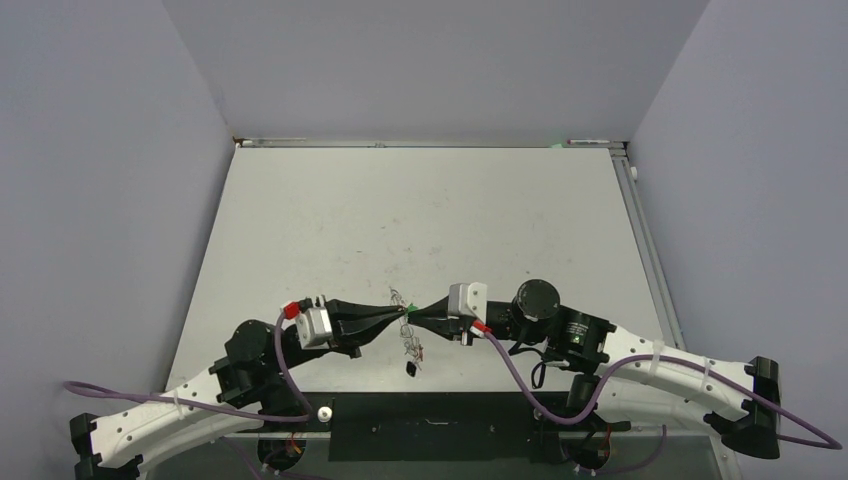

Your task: Put the keys on the keyring

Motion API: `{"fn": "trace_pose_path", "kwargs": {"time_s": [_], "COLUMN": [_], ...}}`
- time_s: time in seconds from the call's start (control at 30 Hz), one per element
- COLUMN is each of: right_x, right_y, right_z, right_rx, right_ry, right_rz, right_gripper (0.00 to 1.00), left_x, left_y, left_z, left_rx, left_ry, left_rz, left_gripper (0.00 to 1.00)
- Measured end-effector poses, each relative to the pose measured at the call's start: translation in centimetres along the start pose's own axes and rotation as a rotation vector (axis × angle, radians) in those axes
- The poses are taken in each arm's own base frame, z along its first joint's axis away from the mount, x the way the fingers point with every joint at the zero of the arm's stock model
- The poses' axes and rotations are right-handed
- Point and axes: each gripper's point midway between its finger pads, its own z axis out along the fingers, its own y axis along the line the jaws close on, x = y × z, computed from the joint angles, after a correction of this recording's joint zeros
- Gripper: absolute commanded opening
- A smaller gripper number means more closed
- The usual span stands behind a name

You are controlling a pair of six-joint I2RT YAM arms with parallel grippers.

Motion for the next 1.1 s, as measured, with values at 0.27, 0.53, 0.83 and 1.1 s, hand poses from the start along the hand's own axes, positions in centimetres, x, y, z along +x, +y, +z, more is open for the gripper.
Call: {"fn": "trace_pose_path", "kwargs": {"time_s": [0.27, 0.53, 0.83, 1.1], "right_x": [-1.6, -5.2, -4.4, -5.5], "right_y": [-0.2, -0.6, 0.9, 2.6], "right_z": [-1.0, -3.1, -2.0, -1.5], "right_rx": [0.020, 0.060, -0.043, -0.180], "right_ry": [-0.043, -0.154, -0.114, -0.116], "right_rz": [-0.008, -0.047, -0.044, -0.068], "right_gripper": [0.28, 0.41, 0.35, 0.33], "left_x": [-0.9, -1.2, -1.8, -2.8], "left_y": [-0.1, -1.5, -4.4, -5.5], "left_z": [-0.3, -0.4, -1.1, -1.5], "left_rx": [0.004, 0.081, 0.242, 0.306], "left_ry": [-0.037, -0.052, -0.060, -0.080], "left_rz": [0.001, -0.010, -0.013, -0.012], "left_gripper": [0.00, 0.00, 0.00, 0.00]}}
